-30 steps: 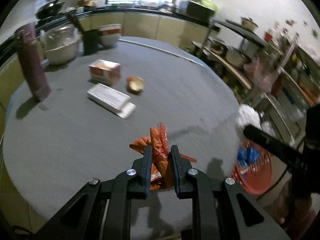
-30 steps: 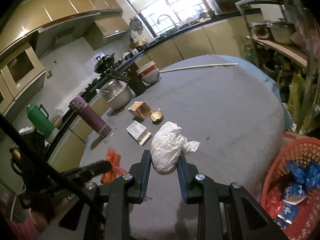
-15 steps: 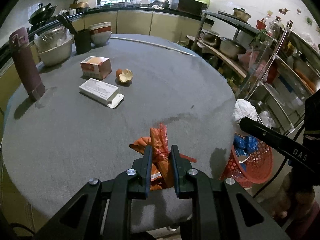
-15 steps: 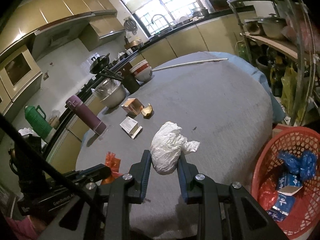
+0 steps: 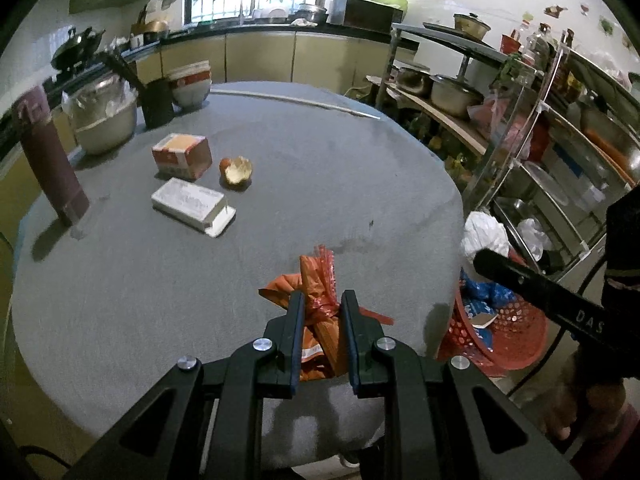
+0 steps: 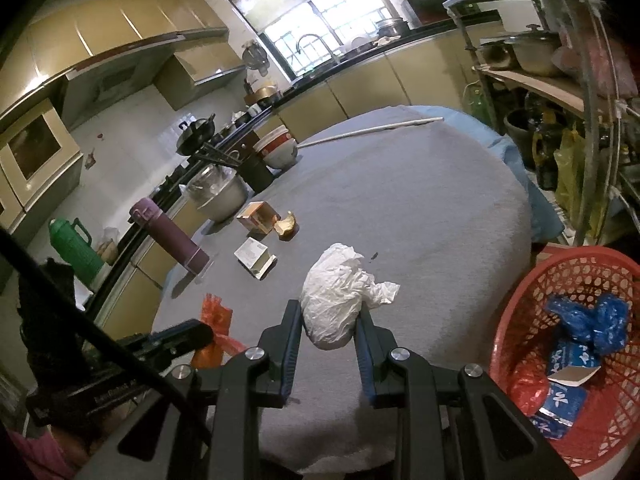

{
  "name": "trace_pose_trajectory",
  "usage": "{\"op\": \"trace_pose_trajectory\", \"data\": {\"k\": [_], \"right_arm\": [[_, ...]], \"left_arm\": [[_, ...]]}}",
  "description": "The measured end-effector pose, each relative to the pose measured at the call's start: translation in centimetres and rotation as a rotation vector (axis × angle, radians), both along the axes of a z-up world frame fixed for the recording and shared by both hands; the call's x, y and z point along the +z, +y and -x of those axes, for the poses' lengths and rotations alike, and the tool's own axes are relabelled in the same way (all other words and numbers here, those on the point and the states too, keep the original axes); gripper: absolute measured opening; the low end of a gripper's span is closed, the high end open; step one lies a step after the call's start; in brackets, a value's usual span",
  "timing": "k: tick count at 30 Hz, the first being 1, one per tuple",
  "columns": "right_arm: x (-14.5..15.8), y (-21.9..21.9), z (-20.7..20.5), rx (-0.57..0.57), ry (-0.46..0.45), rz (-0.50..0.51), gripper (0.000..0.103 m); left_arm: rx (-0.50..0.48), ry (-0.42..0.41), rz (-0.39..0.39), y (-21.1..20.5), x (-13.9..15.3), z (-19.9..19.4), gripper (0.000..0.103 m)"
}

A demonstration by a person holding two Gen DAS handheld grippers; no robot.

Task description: Collect trash

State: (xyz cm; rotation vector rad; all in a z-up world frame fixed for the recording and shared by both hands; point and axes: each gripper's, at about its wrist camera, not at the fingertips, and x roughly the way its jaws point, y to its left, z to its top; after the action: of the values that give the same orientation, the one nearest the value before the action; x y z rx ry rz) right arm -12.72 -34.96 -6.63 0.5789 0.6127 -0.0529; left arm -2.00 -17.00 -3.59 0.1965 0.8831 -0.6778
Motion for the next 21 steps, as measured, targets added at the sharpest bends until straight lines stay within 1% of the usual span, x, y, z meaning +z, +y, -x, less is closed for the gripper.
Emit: {"op": "trace_pose_trajectory", "data": {"k": [12,17,21], "right_arm": [[0.5,-2.1,2.3,-0.064,-0.025,-0.015,0.028],[0.5,-2.2,2.7,-0.07,-0.03,-0.019,0.028],[0.5,-1.8,2.6,-0.057,-0.028,-0.018,0.028]], "left_arm": [[-0.062,-0.129,-0.085,-4.2,2.1,1.6,0.019],[-0.067,-0.155,-0.105,-4.7,2.1,2.2,0.019],[-0.047,-0.16,-0.12,-4.5,1.9,2.1,0.019]]}}
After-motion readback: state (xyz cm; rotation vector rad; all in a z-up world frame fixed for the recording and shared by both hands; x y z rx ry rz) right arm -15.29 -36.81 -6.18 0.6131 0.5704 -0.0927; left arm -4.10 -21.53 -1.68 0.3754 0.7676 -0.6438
